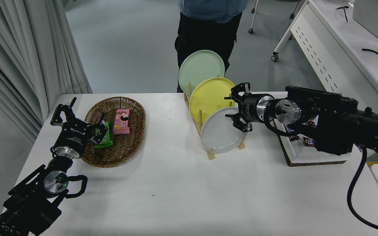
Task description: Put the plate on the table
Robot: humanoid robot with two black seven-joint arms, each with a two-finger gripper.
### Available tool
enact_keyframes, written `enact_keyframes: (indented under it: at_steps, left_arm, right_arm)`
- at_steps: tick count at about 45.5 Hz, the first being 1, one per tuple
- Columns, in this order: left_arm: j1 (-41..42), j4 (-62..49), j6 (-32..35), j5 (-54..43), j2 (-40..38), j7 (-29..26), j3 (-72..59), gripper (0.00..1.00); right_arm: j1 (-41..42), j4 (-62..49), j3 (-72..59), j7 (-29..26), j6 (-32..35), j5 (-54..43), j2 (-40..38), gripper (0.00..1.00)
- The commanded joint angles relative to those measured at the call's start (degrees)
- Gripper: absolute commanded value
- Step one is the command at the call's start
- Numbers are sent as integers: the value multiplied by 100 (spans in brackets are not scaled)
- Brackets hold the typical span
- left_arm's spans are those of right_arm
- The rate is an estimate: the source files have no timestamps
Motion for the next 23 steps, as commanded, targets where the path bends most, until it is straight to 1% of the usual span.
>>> enact_keyframes:
  at_steps: [1, 11, 14, 20, 23]
  left_arm:
    - [0, -4, 0, -3, 1, 0, 2, 100]
    - [0, -4, 0, 5, 1, 0, 2, 100]
    - [0, 5, 0, -3, 1, 0, 2, 100]
    - [0, -4, 0, -3, 1, 0, 2, 100]
    - [0, 5, 0, -3, 1, 0, -7, 100]
  right_arm:
    - [-1, -1, 68, -81, -10, 8, -7, 45]
    - [-10, -89, 113, -81, -10, 7, 2, 43]
    - [-10, -132, 156, -81, -10, 7, 2, 40]
    - [-10, -150, 192, -89, -18, 7, 2, 37]
    - [-10, -141, 192, -98, -18, 7, 2, 34]
